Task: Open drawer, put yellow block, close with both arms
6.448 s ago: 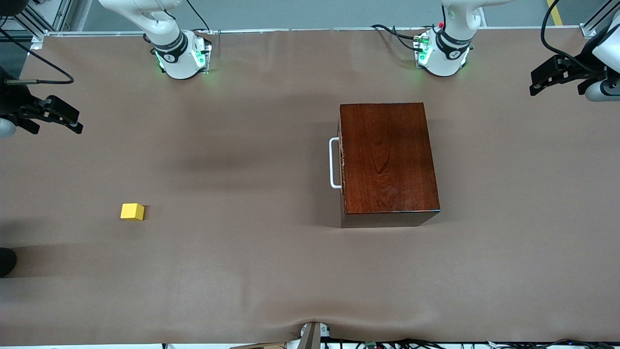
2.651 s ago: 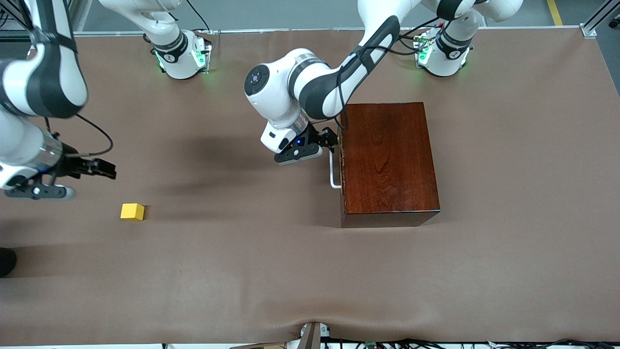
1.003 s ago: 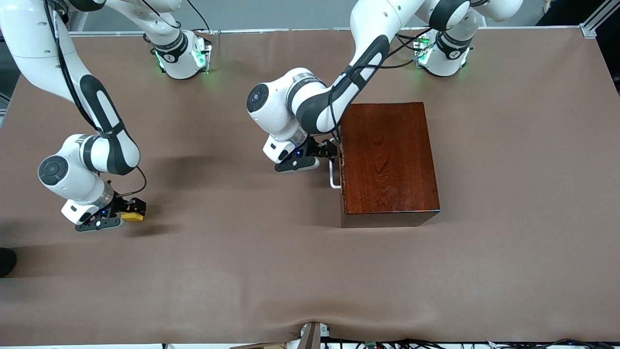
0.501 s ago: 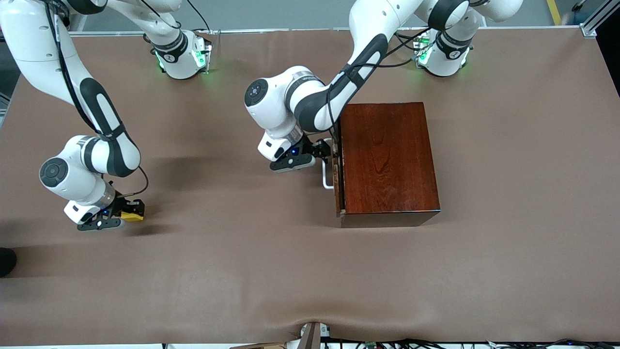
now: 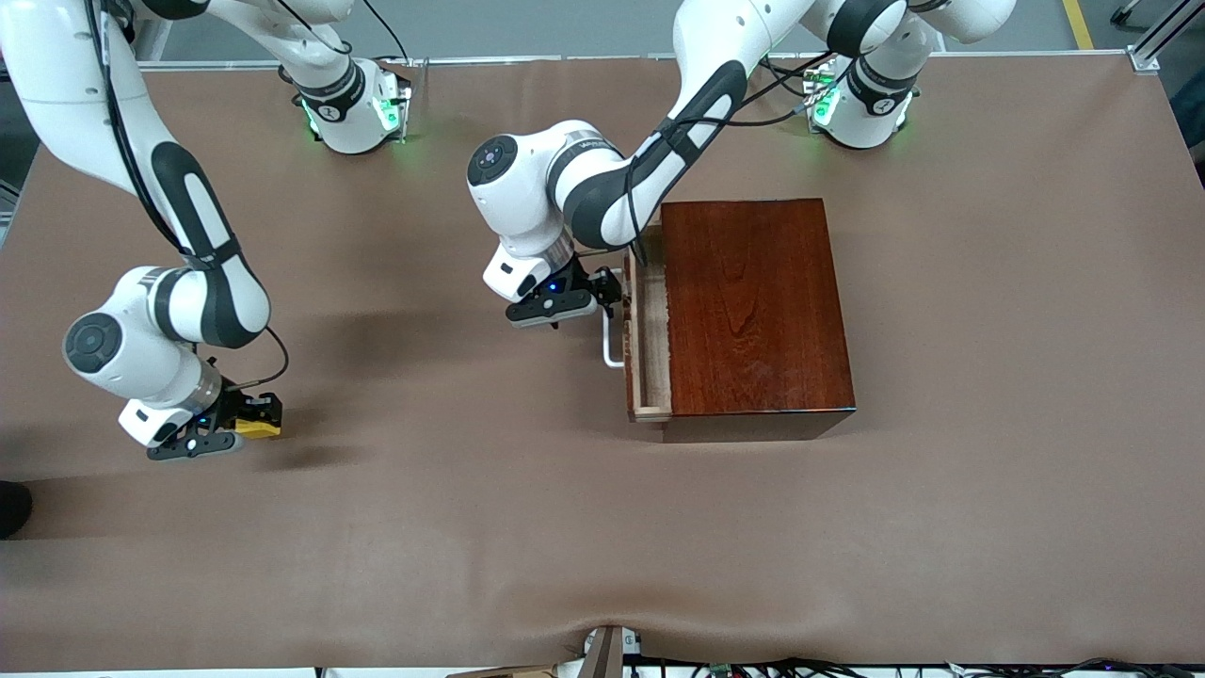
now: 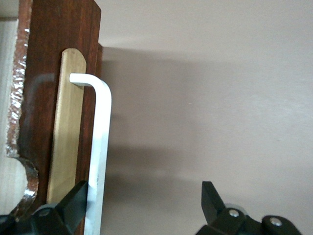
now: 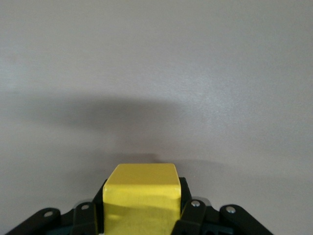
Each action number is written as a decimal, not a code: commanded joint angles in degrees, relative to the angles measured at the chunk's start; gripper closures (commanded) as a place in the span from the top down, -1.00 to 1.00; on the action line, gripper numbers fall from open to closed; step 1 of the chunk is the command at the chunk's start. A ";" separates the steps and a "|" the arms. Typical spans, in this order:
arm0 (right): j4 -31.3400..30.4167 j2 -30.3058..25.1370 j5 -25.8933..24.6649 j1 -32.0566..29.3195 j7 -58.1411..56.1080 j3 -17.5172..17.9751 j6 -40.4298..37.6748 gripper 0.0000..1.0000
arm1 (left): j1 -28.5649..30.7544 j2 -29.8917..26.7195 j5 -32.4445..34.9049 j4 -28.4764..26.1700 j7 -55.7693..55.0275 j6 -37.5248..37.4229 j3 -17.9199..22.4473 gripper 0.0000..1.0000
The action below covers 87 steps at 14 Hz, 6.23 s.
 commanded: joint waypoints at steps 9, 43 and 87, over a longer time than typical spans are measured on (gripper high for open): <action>10.44 -4.98 0.60 3.63 -28.62 5.79 -13.04 -1.00 | -0.95 3.08 -2.25 2.53 -4.74 11.20 -0.38 1.00; 26.89 -4.37 4.29 33.94 -49.95 7.64 -28.60 -1.00 | 25.92 -33.90 -11.91 -11.87 20.44 -10.85 -0.03 1.00; 29.00 -3.21 4.37 26.76 -40.79 7.29 -28.42 1.00 | 23.06 -31.30 -14.13 -11.81 14.71 -13.59 -11.02 1.00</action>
